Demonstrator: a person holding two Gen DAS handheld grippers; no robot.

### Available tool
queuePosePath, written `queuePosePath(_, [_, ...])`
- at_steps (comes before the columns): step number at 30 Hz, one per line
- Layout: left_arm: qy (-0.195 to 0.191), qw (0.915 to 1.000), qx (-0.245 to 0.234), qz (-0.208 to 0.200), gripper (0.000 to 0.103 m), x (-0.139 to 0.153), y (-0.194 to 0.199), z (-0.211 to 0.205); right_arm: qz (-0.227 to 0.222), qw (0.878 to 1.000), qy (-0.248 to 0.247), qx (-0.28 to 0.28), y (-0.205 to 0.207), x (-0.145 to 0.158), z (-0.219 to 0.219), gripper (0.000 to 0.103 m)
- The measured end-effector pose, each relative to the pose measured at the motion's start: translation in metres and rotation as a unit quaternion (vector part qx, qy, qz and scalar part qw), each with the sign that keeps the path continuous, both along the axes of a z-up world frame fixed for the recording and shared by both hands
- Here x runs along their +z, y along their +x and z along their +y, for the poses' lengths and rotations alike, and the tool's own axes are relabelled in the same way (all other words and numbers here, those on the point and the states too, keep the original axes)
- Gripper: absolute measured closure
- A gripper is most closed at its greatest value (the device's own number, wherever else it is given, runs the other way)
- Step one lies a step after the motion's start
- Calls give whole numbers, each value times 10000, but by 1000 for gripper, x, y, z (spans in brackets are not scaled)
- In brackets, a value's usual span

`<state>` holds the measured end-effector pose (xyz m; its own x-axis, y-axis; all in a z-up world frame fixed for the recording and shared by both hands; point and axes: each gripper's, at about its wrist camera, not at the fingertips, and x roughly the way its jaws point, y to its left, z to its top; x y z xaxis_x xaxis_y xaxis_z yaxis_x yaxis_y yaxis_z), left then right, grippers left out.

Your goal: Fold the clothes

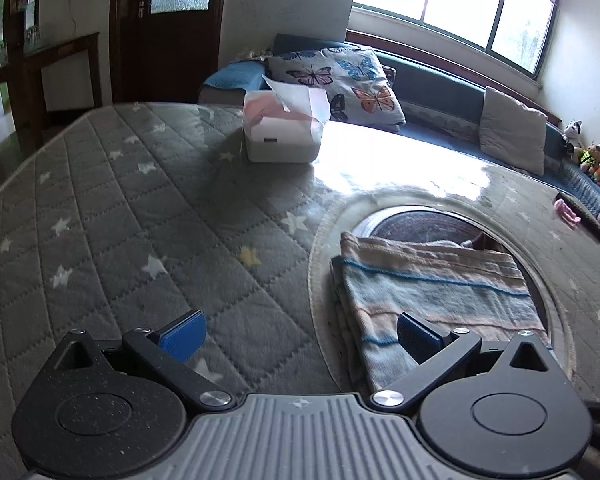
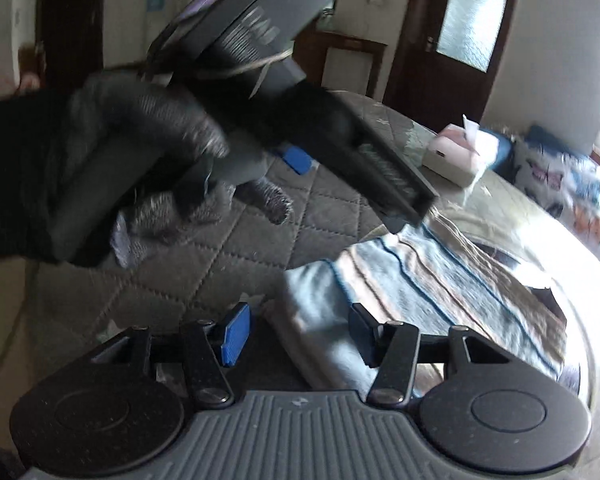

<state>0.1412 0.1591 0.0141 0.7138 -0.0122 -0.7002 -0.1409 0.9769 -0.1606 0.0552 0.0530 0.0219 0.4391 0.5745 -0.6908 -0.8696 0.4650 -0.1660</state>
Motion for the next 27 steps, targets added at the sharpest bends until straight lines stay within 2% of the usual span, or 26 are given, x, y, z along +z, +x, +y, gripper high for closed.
queuePosePath(1, [-96,9999,-7,31,0,-1,-1,1,-74,9999,-68,16,-2,-2,3,57])
queuePosePath(3, [-322,9994,-3,102,0,-3,-2,2,-237,9995,-200,24,-6,-7,11,61])
queuePosePath(6, [-713,9972,65,235,0,-6,-2,4,-347,9992,-212,-53,-7,-7,13,76])
queuePosePath(9, [-1219,9919,94,354,0,-9,-1,7,-211,9997,14,-156,-3,1,8,87])
queuePosePath(15, [-2027,9779,172,487,0,-12,-1,10,14,9970,609,-481,8,28,-15,92])
queuePosePath(20, [-2708,9608,148,570,3,-17,1,8,41,9942,866,-636,12,40,-31,92])
queuePosePath(23, [-3108,9482,100,646,12,-21,4,7,62,9938,907,-636,12,41,-38,92])
queuePosePath(25, [-3350,9395,85,708,27,-27,5,7,77,9936,933,-634,12,41,-42,92])
queuePosePath(26, [-3470,9349,79,739,31,-30,5,8,84,9935,946,-634,12,41,-44,92])
queuePosePath(27, [-3479,9343,80,774,45,-32,5,7,91,9933,959,-633,12,42,-46,92])
